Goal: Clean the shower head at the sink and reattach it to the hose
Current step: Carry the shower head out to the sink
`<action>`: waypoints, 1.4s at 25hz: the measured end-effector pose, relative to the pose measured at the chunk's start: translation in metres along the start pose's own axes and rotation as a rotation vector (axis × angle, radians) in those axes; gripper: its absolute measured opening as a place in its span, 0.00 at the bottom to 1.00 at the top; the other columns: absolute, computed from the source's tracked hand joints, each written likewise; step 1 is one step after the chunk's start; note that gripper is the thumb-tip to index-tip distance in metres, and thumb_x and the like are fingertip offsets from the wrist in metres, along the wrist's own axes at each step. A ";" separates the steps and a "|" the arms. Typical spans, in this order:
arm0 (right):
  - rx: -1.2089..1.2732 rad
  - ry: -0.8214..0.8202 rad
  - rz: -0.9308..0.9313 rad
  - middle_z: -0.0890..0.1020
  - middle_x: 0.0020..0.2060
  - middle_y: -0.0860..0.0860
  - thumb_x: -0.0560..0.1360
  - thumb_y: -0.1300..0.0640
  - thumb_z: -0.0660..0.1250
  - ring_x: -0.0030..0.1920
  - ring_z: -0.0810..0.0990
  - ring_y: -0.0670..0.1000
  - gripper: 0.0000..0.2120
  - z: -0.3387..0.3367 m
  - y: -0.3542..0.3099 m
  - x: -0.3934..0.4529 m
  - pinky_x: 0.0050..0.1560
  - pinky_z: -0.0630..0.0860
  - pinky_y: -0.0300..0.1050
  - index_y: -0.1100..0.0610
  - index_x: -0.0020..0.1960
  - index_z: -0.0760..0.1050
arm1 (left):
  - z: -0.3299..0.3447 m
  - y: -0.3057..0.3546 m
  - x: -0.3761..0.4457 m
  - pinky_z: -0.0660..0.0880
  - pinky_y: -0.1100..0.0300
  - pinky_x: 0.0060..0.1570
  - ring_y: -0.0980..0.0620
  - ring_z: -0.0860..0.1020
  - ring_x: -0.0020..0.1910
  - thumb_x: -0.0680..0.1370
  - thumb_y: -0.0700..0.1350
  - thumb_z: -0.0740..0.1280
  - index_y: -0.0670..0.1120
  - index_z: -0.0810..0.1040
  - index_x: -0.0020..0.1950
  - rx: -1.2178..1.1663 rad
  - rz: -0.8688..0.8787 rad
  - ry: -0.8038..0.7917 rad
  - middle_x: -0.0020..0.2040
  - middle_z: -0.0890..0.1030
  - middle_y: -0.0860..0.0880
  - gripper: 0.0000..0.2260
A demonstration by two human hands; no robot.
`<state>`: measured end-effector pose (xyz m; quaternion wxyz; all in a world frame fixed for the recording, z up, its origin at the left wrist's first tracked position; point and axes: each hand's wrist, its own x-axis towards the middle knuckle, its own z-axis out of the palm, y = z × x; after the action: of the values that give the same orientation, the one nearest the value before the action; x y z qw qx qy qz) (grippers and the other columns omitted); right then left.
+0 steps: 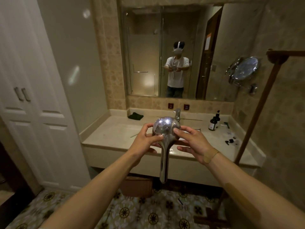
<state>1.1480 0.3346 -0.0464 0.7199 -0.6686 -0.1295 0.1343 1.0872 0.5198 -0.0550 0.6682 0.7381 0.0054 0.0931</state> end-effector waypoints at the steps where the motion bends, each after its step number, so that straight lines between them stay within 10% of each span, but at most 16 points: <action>1: -0.001 0.001 0.001 0.85 0.49 0.54 0.73 0.52 0.74 0.47 0.86 0.54 0.15 -0.003 0.002 0.014 0.41 0.80 0.44 0.54 0.58 0.80 | -0.001 -0.005 0.015 0.77 0.53 0.41 0.51 0.82 0.40 0.74 0.45 0.70 0.55 0.68 0.63 0.002 -0.002 -0.006 0.48 0.84 0.47 0.20; 35: -0.049 0.123 0.234 0.85 0.51 0.56 0.76 0.48 0.70 0.50 0.85 0.57 0.15 -0.066 0.109 0.541 0.53 0.80 0.51 0.54 0.59 0.79 | -0.053 -0.185 0.544 0.79 0.56 0.36 0.45 0.83 0.39 0.75 0.46 0.70 0.53 0.69 0.59 0.011 -0.200 -0.110 0.45 0.84 0.43 0.16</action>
<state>1.6731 0.4793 -0.1564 0.6893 -0.7035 -0.0093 0.1727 1.6356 0.6644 -0.1625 0.6693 0.7417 0.0427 -0.0149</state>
